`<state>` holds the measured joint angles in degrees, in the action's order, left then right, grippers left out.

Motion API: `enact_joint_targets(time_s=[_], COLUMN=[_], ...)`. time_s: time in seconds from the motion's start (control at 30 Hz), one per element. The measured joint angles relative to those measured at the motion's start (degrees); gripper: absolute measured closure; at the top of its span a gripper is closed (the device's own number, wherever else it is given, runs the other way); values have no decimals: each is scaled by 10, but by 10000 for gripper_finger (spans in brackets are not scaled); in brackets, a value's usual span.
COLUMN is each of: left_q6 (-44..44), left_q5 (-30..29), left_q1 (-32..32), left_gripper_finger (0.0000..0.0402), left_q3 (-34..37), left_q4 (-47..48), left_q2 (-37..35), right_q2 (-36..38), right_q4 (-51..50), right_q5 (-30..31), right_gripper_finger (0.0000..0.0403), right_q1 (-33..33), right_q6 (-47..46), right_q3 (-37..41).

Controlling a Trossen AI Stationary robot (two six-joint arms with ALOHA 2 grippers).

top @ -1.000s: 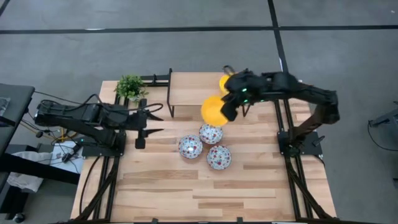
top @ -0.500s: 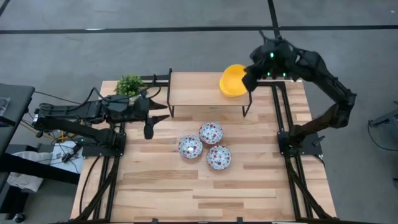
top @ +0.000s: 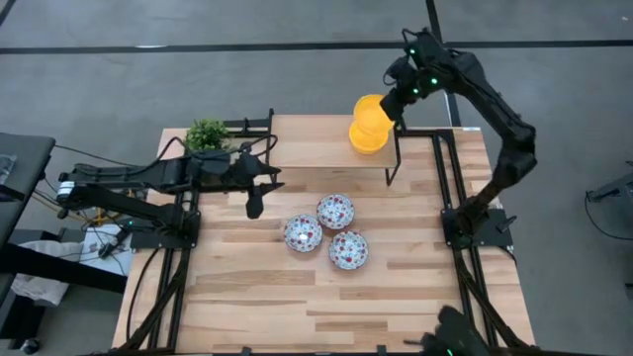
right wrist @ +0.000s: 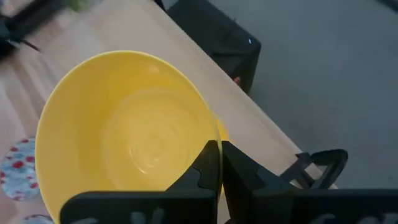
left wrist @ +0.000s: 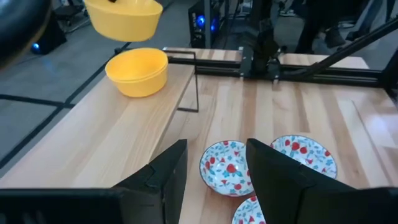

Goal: Pick & Place Mini bowls
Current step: Stack the yellow bowl on the other yellow bowls on the shelf

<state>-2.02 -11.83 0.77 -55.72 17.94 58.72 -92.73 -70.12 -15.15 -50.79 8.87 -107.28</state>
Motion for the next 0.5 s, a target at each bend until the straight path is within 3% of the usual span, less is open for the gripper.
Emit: enact_joint_targets(time_s=[0.5], left_q6=[10], left_q5=[-1], left_q1=[9], left_gripper_finger=[238], left_q3=[1], left_q4=[-16], left_q2=[16], right_q2=[-98], right_q4=[-21], right_q5=[-33], right_gripper_finger=[403], right_q1=[-22], right_q6=[55], right_q3=[0])
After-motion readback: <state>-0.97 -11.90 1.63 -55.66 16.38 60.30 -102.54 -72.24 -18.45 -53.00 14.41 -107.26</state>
